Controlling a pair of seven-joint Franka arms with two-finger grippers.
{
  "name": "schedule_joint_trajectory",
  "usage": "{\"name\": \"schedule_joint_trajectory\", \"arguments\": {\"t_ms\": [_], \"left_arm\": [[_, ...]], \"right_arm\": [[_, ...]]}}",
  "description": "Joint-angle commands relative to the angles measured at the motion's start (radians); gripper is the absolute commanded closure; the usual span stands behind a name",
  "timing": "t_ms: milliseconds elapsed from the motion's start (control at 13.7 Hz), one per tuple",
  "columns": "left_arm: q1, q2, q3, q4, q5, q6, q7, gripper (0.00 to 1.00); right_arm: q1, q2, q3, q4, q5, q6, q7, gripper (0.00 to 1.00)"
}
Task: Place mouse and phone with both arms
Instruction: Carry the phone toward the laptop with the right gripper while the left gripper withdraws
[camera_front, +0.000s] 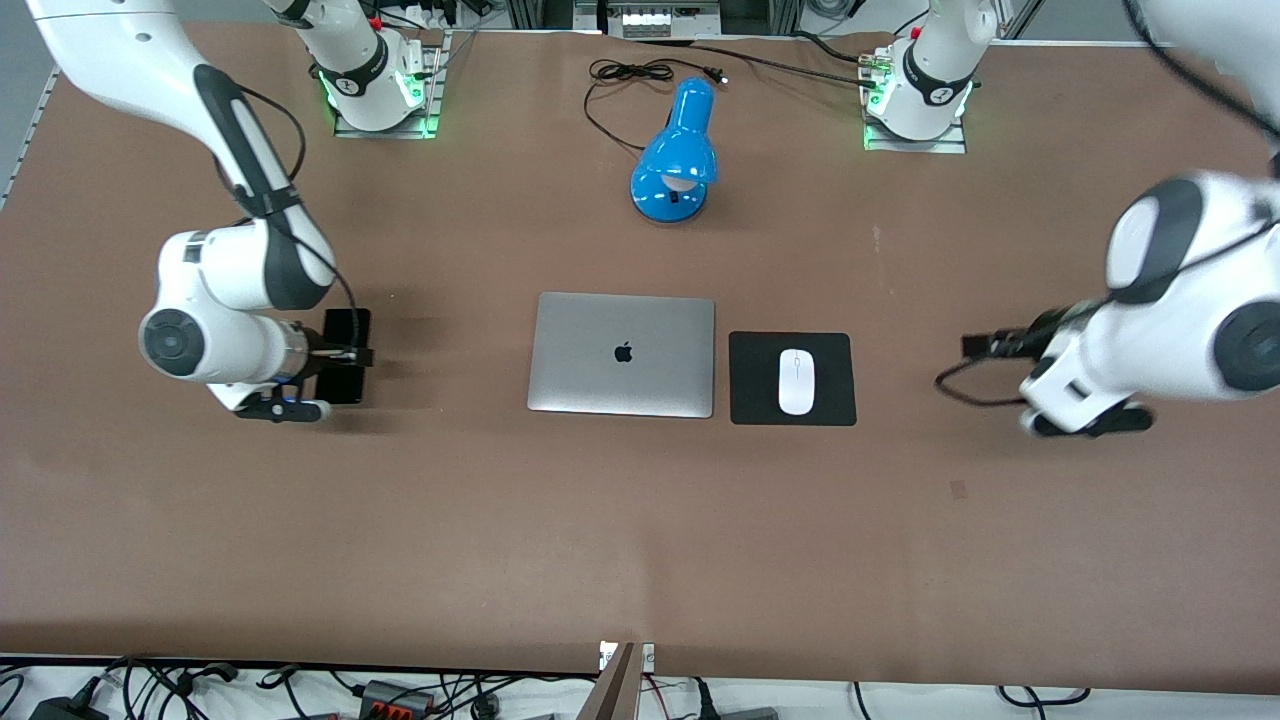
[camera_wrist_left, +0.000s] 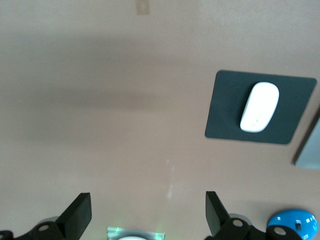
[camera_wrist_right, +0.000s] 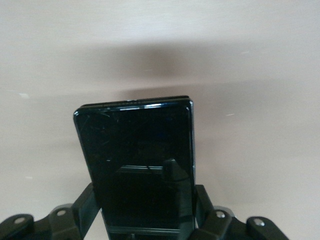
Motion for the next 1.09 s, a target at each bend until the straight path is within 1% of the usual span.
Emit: {"name": "schedule_joint_trajectory", "arguments": {"t_ms": [0, 73, 219, 291, 364, 437, 510, 583, 728, 874, 947, 1020], "left_arm": [[0.015, -0.15, -0.007, -0.038, 0.012, -0.053, 0.013, 0.0], [0.015, -0.168, -0.013, -0.036, 0.012, -0.049, 0.013, 0.0], [0.012, -0.167, -0.017, -0.06, -0.001, -0.034, 0.018, 0.0], [0.007, -0.174, -0.023, -0.067, -0.006, -0.032, 0.016, 0.0], [0.009, -0.2, -0.055, -0.088, -0.015, -0.027, 0.003, 0.0], [0.009, -0.244, -0.081, -0.153, -0.014, 0.032, -0.025, 0.0], [0.01, -0.295, -0.084, -0.224, -0.014, 0.09, -0.074, 0.0], [0.013, -0.321, -0.086, -0.267, -0.014, 0.126, -0.114, 0.0], [0.013, -0.341, -0.087, -0.284, -0.014, 0.135, -0.14, 0.0], [0.021, -0.407, -0.086, -0.399, -0.014, 0.239, -0.139, 0.0], [0.039, -0.42, -0.086, -0.421, -0.014, 0.259, -0.137, 0.0], [0.051, -0.417, -0.086, -0.404, -0.014, 0.261, -0.132, 0.0]], "right_arm": [[0.08, 0.014, 0.004, 0.011, 0.013, -0.008, 0.127, 0.73], [0.11, 0.014, 0.004, 0.012, 0.03, -0.007, 0.147, 0.73], [0.169, 0.043, 0.002, 0.037, 0.079, 0.009, 0.15, 0.73], [0.175, 0.053, 0.002, 0.04, 0.09, 0.013, 0.15, 0.73], [0.175, 0.066, 0.002, 0.045, 0.091, 0.027, 0.15, 0.73], [0.181, 0.081, 0.002, 0.045, 0.091, 0.045, 0.15, 0.73], [0.192, 0.092, 0.002, 0.045, 0.091, 0.067, 0.152, 0.73], [0.199, 0.11, 0.002, 0.046, 0.102, 0.09, 0.167, 0.73], [0.216, 0.122, 0.002, 0.048, 0.111, 0.113, 0.249, 0.73], [0.256, 0.122, 0.001, 0.048, 0.108, 0.118, 0.294, 0.73], [0.255, 0.122, 0.001, 0.048, 0.108, 0.118, 0.3, 0.73], [0.255, 0.122, 0.001, 0.048, 0.107, 0.118, 0.3, 0.73]]}}
